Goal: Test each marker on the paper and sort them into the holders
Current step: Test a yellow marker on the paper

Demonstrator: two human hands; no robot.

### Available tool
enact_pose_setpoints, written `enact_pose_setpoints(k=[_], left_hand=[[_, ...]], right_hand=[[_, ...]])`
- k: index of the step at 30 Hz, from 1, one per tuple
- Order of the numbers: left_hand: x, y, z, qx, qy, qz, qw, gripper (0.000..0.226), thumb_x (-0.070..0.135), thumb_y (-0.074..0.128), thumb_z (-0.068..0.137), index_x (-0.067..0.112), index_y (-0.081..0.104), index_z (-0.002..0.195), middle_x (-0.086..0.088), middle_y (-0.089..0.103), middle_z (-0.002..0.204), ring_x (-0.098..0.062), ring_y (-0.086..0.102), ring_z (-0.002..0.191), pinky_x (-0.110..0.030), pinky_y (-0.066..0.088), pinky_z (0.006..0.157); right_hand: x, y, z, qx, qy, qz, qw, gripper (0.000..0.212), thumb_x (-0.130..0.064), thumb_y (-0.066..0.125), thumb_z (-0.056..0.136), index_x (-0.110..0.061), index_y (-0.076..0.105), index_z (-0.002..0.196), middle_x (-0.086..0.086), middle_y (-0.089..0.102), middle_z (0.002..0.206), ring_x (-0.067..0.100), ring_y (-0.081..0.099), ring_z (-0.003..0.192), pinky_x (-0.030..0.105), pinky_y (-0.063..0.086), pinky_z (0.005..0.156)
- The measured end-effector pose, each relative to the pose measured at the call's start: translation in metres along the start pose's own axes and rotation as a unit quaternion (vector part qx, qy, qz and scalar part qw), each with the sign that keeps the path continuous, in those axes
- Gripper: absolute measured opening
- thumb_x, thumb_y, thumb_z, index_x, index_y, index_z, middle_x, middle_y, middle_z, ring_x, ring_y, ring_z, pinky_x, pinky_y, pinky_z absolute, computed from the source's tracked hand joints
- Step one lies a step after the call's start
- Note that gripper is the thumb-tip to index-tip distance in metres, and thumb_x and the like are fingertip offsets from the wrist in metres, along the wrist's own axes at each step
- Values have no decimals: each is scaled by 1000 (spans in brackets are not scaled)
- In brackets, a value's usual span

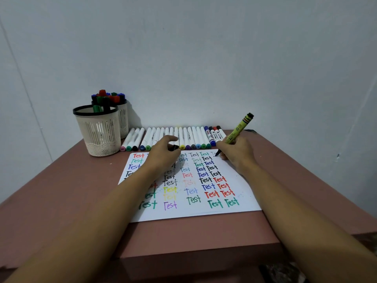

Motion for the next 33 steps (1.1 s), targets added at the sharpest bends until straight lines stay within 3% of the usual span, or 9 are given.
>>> enact_pose_setpoints(k=[7,13,18,22,27,33], left_hand=[[1,0,0,-1,2,0,1000,37,13,51,93,17,48,129,-2,58,96,-8,51,68,-17,40,56],[2,0,-1,-2,5,3,1000,37,13,51,93,17,48,129,-2,57,96,-8,50,67,-16,38,54],[2,-1,-1,1,8,9,1000,36,13,51,93,18,49,129,-2,57,97,-6,50,67,-14,38,52],[3,0,-1,1,11,5,1000,36,13,51,93,17,49,128,-3,58,98,-6,50,68,-9,39,48],[1,0,-1,0,10,8,1000,37,13,51,93,17,49,129,-2,57,96,-7,50,66,-13,38,52],[3,-1,0,0,12,12,1000,36,14,51,93,18,49,129,-1,57,96,-6,50,66,-9,38,47]], right_hand=[[-1,2,0,-22,2,19,1000,13,-11,68,82,-10,56,78,7,59,65,16,56,56,41,57,72],[2,0,1,-17,11,16,1000,17,-15,67,81,-13,52,73,5,55,60,17,51,54,36,49,63],[3,-3,1,0,16,23,1000,16,-18,68,81,-14,54,75,5,58,62,17,53,56,39,52,68],[0,-2,0,0,-1,-1,1000,18,-19,68,82,-18,52,74,2,59,65,14,55,56,30,48,57],[1,-1,-1,-11,6,13,1000,16,-17,69,80,-14,54,76,3,58,63,16,54,56,40,54,69],[0,-5,-1,17,5,9,1000,19,-18,66,82,-18,50,73,2,56,67,15,52,57,32,46,58]])
Point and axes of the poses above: each hand's wrist, its own z-axis towards the middle knuckle, its own y-axis out of the palm, x = y × z, the point moved 7 cm from there along z, towards the middle knuckle
